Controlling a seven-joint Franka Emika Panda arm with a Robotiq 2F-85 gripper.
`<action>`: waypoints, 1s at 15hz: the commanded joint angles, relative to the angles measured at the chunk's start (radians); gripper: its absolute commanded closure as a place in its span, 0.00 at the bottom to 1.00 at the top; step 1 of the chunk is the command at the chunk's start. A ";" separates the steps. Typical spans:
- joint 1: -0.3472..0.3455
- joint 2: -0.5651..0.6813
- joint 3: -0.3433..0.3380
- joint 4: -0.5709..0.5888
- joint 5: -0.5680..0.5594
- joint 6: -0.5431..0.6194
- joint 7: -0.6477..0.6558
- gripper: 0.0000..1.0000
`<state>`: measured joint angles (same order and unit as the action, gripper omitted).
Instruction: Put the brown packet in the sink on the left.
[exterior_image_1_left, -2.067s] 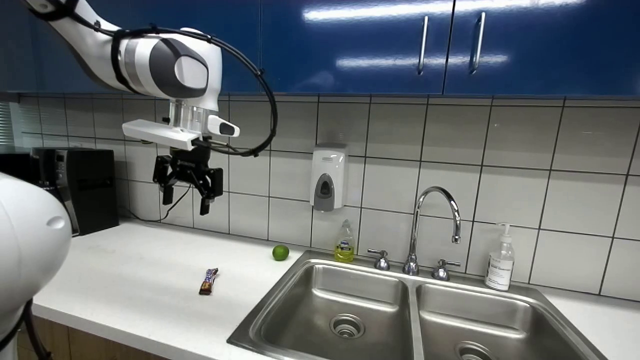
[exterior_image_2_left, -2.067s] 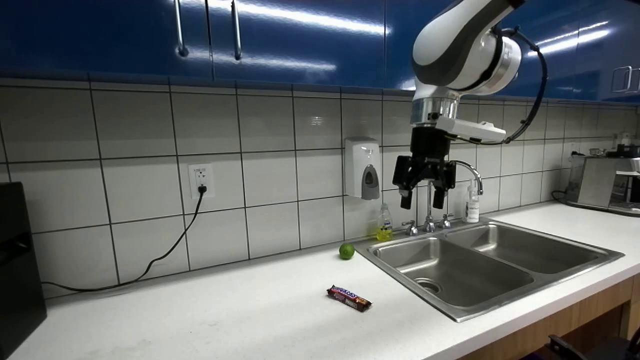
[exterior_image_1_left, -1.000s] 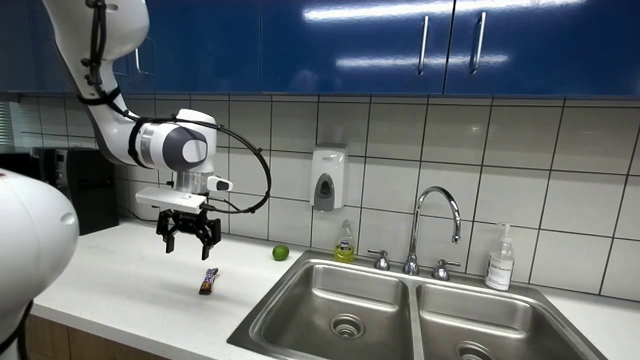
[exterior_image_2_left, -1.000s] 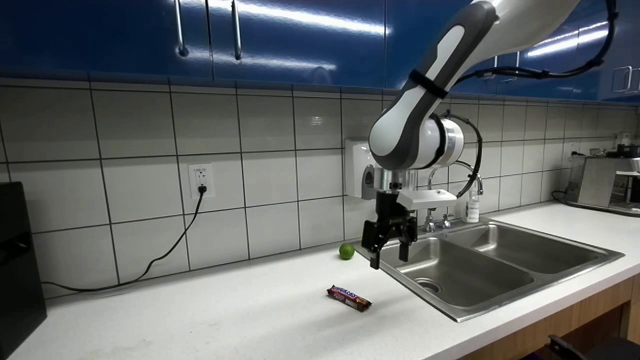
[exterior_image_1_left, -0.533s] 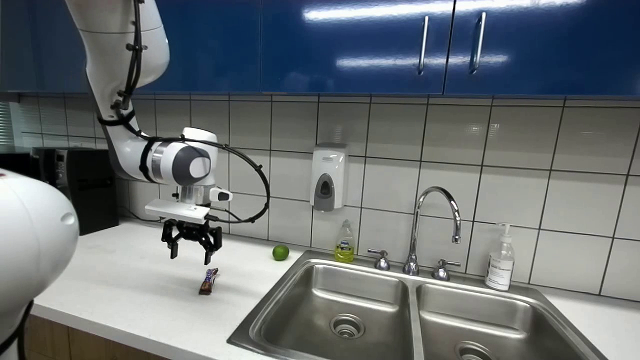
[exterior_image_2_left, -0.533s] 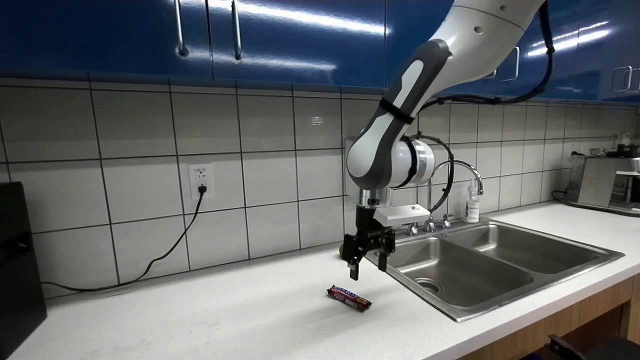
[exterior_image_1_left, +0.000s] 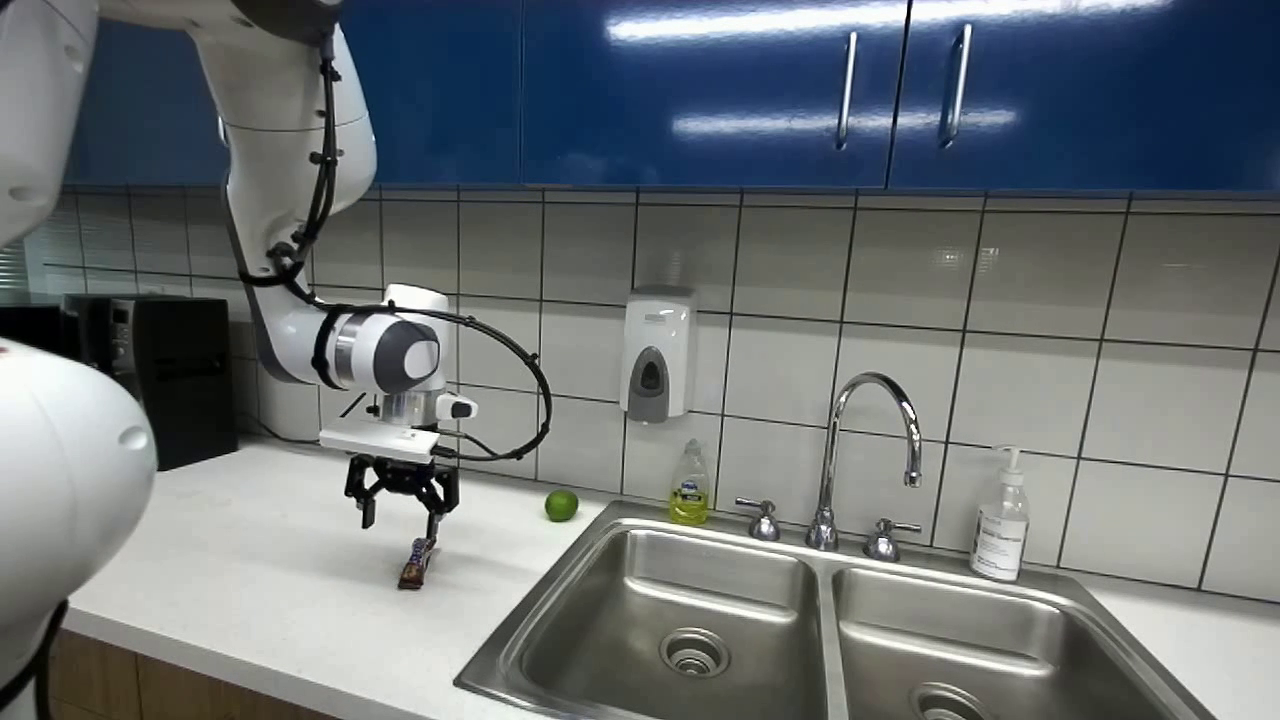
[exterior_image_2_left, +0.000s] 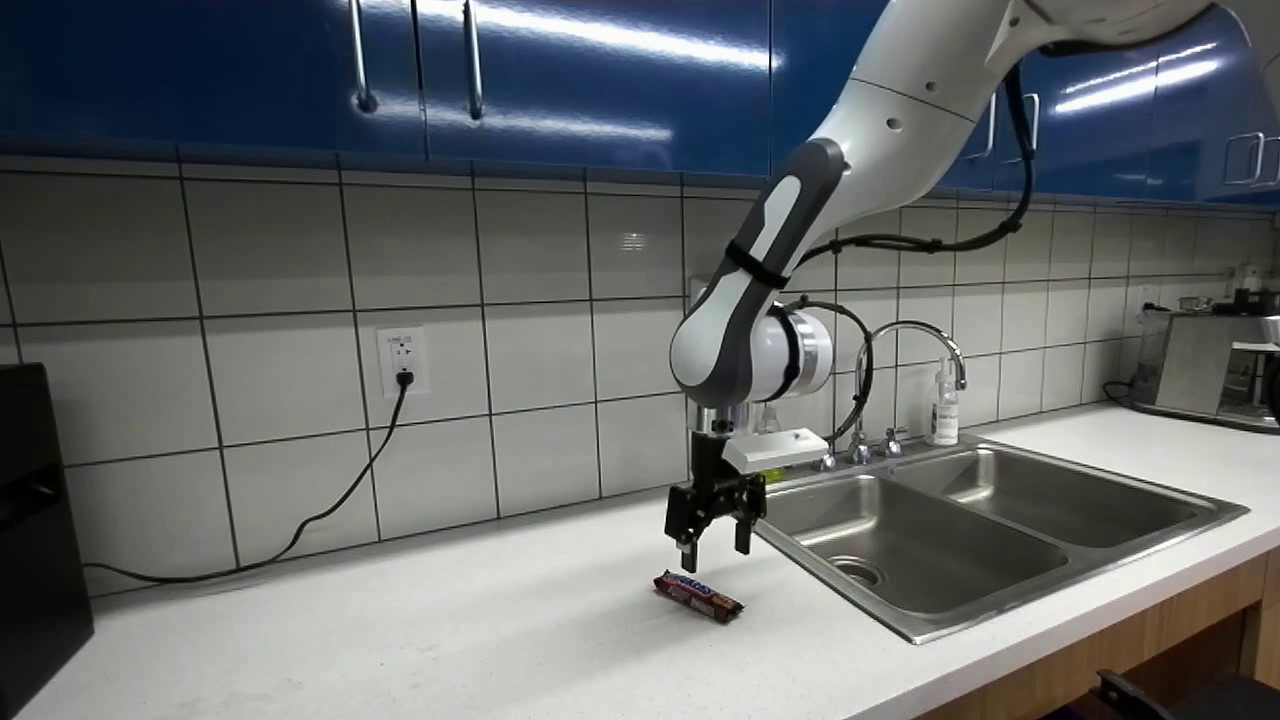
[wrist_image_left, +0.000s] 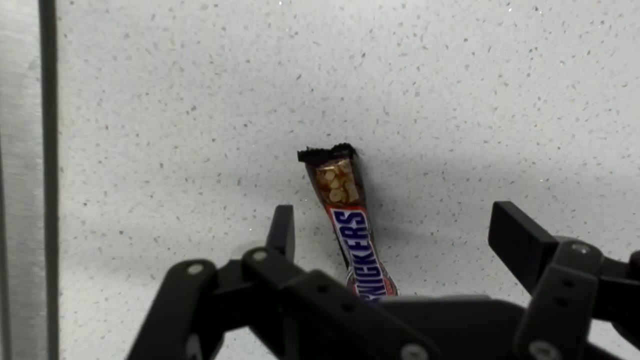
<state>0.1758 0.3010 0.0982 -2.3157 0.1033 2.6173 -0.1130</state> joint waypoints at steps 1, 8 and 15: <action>-0.033 0.072 0.017 0.076 -0.035 -0.003 -0.017 0.00; -0.038 0.153 0.015 0.145 -0.075 0.000 -0.025 0.00; -0.033 0.190 0.010 0.165 -0.143 0.012 -0.027 0.00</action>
<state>0.1596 0.4713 0.0977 -2.1714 -0.0091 2.6198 -0.1188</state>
